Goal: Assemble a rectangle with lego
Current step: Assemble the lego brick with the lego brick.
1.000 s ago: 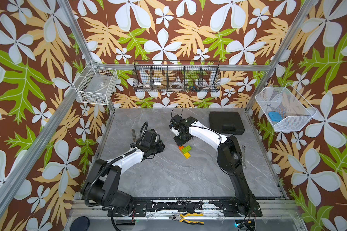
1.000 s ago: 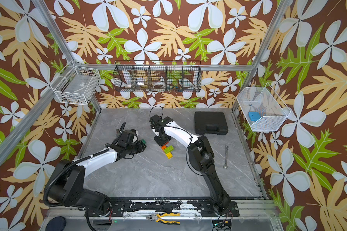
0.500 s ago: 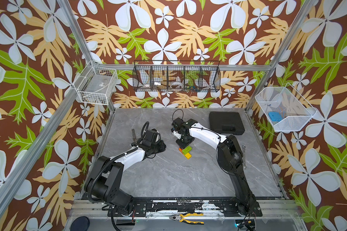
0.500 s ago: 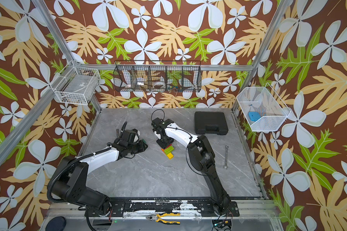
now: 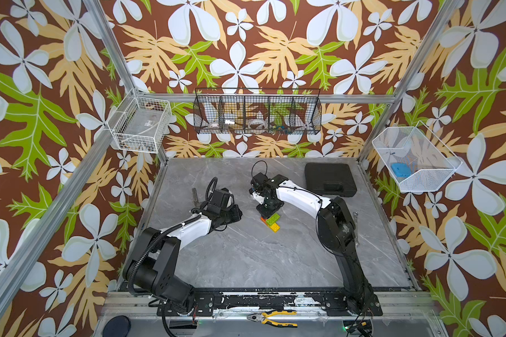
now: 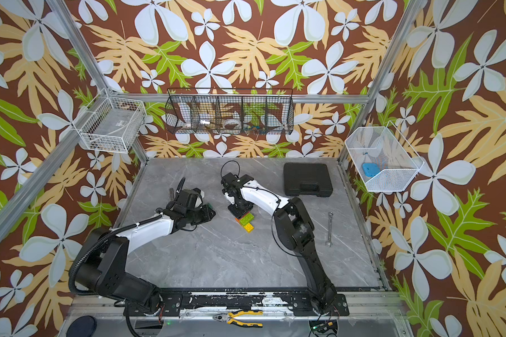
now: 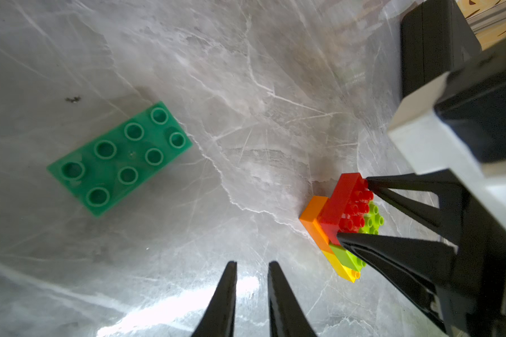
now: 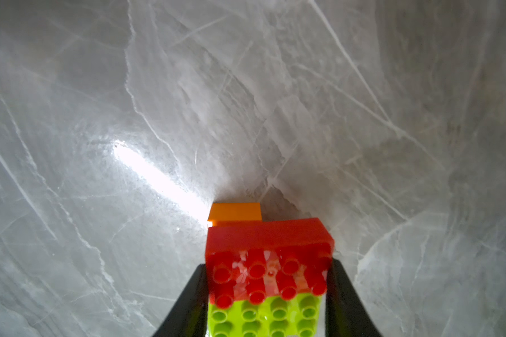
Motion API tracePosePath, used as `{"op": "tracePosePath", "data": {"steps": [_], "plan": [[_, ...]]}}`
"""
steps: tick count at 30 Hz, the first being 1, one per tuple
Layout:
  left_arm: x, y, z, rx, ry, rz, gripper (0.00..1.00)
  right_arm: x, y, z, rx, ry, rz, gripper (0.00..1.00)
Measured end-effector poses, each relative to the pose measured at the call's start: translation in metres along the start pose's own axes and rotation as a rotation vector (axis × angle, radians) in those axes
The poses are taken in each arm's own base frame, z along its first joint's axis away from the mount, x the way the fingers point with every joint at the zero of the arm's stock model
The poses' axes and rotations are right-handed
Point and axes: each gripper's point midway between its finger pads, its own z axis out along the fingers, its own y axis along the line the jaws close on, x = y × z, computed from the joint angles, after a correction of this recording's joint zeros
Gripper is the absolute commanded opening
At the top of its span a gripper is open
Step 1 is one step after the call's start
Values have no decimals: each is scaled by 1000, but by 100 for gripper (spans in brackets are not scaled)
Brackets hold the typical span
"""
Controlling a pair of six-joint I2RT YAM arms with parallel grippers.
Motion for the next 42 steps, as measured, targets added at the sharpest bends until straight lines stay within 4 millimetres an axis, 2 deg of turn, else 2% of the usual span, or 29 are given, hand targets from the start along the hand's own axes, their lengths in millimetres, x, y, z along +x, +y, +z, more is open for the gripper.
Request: {"op": "tracePosePath", "data": {"steps": [16, 30, 42], "plan": [[0, 0, 0, 0, 1, 0, 22, 1, 2, 2, 29, -12, -32, 28], [-2, -1, 0, 3, -3, 1, 22, 5, 15, -1, 4, 20, -32, 25], [2, 1, 0, -2, 3, 0, 21, 16, 22, 13, 76, 9, 14, 21]]}}
